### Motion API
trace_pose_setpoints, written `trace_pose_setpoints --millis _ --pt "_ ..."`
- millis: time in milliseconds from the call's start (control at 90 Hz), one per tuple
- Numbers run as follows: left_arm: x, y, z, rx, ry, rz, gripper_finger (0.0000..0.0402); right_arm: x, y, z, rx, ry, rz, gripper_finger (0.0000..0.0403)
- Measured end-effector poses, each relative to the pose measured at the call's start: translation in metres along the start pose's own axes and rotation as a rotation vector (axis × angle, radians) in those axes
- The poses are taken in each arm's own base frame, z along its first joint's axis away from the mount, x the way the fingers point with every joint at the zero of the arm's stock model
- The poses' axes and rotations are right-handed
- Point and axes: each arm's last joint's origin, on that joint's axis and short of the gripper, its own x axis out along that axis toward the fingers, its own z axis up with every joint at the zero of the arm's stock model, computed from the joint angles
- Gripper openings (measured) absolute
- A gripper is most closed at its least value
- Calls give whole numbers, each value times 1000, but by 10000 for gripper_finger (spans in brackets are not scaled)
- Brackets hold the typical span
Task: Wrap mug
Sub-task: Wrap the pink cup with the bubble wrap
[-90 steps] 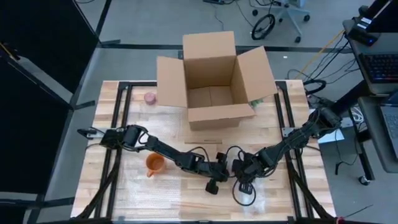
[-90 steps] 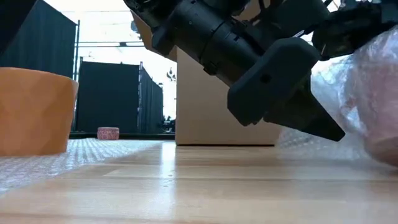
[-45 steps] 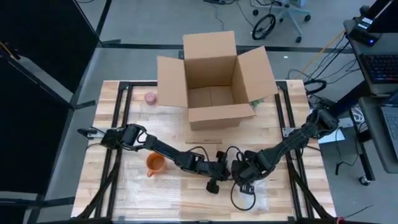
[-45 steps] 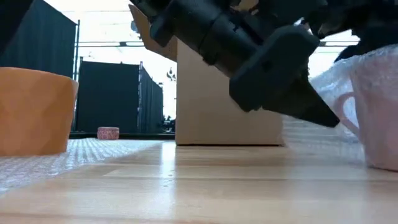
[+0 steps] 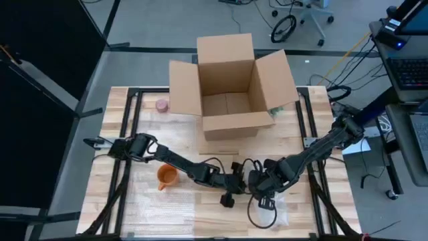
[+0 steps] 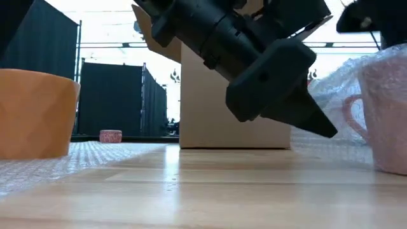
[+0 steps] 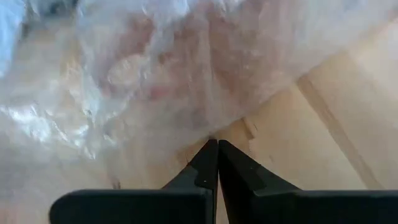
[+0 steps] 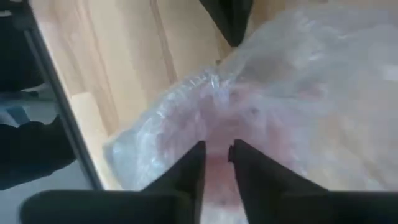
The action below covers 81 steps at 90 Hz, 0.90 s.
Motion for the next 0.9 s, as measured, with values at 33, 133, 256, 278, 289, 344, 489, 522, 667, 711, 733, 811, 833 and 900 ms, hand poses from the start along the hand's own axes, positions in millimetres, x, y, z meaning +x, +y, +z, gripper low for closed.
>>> trace_pose_setpoints --millis 33,133,256,278,289,344,489,522,667,711,733,811,833,900 --pt "-2 0 0 3 13 -3 0 -8 3 -1 12 1 1 97" --pt "-13 2 5 9 41 -11 0 -26 14 -13 28 18 -6 121" --pt "-36 8 23 -2 20 -7 0 -30 30 -40 73 26 -22 134" --pt "-42 9 27 -11 10 -6 0 -30 34 -46 84 24 -21 134" --pt "-45 10 29 -16 6 -5 0 -30 36 -49 92 23 -21 134" --pt "-59 15 41 -44 -37 3 0 -30 44 -64 142 23 -21 134" --pt "-82 26 70 -97 -194 23 0 -31 65 -109 271 -56 -9 133" --pt "-84 27 75 -101 -221 23 0 -31 69 -119 300 -78 -8 133" --pt "-73 26 83 -109 -228 14 0 -17 89 -155 360 -183 10 133" --pt "-66 25 84 -114 -224 4 0 -9 95 -161 363 -189 12 133" --pt "-62 24 86 -114 -229 -1 0 -4 98 -163 362 -187 7 133" --pt "-49 23 86 -114 -222 -7 0 17 106 -167 361 -184 -31 133" --pt "-45 23 86 -115 -222 -6 0 23 109 -167 360 -186 -39 133" --pt "-35 25 85 -119 -218 -3 0 43 116 -167 345 -191 -69 133"
